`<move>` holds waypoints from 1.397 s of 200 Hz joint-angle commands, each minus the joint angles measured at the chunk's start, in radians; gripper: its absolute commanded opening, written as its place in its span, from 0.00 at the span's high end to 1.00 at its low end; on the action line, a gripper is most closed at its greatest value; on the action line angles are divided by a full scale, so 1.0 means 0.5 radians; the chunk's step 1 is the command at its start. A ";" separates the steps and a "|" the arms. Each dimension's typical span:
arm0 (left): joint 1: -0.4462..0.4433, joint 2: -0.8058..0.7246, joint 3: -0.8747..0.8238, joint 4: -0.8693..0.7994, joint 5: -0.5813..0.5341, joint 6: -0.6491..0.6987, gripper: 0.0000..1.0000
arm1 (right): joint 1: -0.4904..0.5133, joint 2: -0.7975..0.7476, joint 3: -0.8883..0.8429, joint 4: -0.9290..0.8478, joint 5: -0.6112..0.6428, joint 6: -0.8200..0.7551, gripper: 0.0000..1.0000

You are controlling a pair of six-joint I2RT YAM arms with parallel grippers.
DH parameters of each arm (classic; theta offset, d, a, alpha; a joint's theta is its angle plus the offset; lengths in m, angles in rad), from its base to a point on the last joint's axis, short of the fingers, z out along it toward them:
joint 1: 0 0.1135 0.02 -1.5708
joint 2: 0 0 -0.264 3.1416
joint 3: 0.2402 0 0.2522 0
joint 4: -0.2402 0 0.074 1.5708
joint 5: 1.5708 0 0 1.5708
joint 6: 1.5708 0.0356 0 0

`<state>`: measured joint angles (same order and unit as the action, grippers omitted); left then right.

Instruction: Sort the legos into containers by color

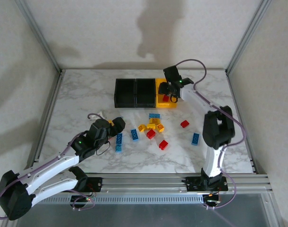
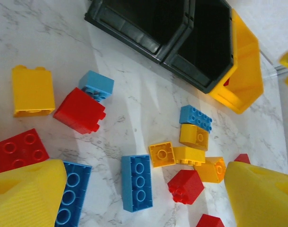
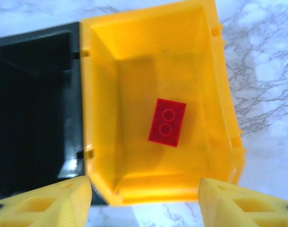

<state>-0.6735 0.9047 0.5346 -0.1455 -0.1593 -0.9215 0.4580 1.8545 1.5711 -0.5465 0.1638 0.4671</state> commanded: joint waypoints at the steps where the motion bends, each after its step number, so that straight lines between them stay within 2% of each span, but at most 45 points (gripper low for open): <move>1: -0.011 -0.032 0.113 -0.162 -0.126 0.022 0.13 | 0.036 -0.249 -0.198 0.131 -0.026 0.032 0.36; 45: -0.003 0.075 0.221 -0.289 -0.125 0.093 0.16 | 0.047 -0.761 -0.687 0.344 -0.202 0.066 0.38; 135: -0.003 0.392 0.353 -0.255 -0.012 0.122 0.25 | 0.134 -1.392 -1.386 0.444 -0.343 0.168 0.39; 191: 0.021 0.637 0.450 -0.364 -0.097 0.183 0.25 | 0.198 -1.512 -1.580 0.455 -0.300 0.242 0.39; 279: 0.070 1.055 0.549 -0.259 -0.074 0.338 0.25 | 0.228 -1.515 -1.668 0.504 -0.324 0.275 0.39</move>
<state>-0.6624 1.3869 0.7570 -0.2817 -0.1810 -0.8104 0.5606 1.1152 0.7551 -0.3099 0.0021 0.5896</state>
